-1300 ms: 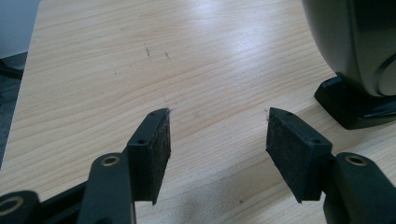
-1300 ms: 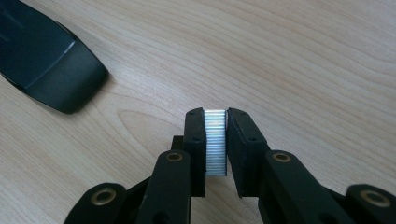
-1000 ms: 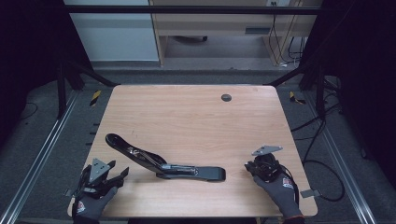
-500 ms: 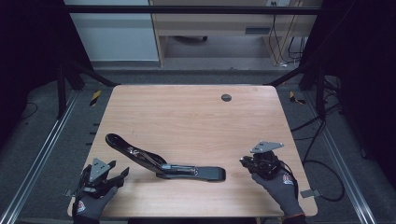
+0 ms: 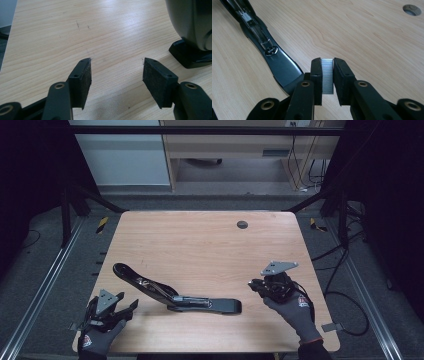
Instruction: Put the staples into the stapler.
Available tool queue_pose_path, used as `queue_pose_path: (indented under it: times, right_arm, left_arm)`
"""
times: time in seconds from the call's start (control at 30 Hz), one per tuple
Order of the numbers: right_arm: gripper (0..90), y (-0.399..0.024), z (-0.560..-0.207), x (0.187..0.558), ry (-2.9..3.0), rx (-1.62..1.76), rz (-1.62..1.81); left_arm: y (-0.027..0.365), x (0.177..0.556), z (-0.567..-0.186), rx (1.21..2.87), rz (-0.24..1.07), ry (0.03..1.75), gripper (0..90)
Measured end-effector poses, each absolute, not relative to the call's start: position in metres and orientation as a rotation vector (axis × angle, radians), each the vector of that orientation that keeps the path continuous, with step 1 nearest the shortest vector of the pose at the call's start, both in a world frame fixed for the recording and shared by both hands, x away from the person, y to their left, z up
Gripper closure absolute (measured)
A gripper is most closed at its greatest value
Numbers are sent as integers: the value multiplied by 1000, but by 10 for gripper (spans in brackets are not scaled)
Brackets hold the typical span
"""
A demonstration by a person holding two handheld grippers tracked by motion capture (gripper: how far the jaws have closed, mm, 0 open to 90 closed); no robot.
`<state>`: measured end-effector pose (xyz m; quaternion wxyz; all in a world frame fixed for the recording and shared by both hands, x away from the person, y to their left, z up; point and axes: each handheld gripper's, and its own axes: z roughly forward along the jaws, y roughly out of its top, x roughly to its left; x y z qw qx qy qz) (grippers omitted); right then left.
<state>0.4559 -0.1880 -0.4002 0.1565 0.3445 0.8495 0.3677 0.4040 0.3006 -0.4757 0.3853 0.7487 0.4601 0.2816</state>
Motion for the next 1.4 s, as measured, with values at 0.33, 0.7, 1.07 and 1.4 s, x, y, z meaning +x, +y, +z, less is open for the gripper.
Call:
queue_pose_path:
  times: [0.33,0.7,1.07,1.4]
  right_arm:
    - [784,-173,-396,466,2472,921,1070]
    - [784,-148,-386,478,2524,790,1112]
    - [785,-128,-389,484,2592,684,1124]
    - [785,-110,-389,485,2637,581,1156]
  left_arm:
    - [301,405,-476,1912,716,1175,394]
    - [300,406,-477,1916,713,1185,394]
    - [300,406,-477,1913,711,1186,393]
    - [300,406,-477,1911,711,1187,393]
